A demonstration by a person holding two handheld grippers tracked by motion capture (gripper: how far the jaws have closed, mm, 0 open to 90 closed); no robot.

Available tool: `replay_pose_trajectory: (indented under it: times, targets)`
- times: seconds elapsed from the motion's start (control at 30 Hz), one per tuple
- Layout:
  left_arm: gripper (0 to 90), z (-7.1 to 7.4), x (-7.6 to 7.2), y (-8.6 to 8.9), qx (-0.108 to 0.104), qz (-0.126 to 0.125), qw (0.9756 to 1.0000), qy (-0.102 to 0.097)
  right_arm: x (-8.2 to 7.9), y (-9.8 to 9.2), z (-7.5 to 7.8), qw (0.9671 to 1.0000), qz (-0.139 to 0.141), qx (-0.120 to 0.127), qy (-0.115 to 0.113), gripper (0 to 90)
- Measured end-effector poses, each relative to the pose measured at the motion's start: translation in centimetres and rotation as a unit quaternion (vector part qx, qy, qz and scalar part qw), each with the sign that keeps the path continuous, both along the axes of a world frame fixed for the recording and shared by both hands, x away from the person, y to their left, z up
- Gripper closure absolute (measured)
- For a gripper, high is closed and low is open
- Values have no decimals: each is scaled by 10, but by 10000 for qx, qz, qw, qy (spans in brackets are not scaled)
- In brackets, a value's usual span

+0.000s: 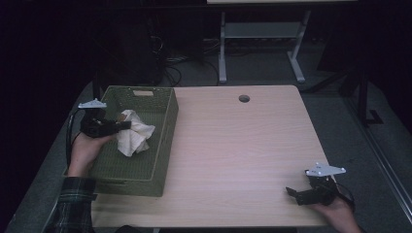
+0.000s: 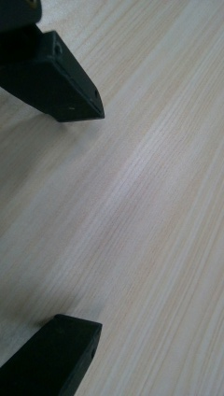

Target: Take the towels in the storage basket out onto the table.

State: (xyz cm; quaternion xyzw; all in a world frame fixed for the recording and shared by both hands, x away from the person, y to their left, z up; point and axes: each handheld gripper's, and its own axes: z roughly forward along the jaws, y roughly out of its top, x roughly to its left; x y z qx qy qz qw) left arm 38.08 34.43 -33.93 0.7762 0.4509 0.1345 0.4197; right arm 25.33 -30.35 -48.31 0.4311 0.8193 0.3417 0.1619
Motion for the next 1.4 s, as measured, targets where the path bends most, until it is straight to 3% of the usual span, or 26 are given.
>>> replay_pose_trajectory:
  times: [0.23,0.6,0.9,1.13,1.4]
  targets:
    - [745,21,-3,-14,-177,-210,9995,-173,0,0,0,10000,0,0,-1,5]
    - [745,54,-10,-38,-421,-585,9958,-567,0,0,0,10000,-1,1,-1,5]
    - [745,78,-14,-71,-622,-992,9898,-813,0,0,0,10000,-2,3,-1,5]
    - [746,83,-14,-98,-726,-1223,9860,-874,0,0,0,10000,-3,3,-1,5]
    - [745,79,-14,-134,-776,-1426,9829,-874,0,0,0,10000,-5,5,0,4]
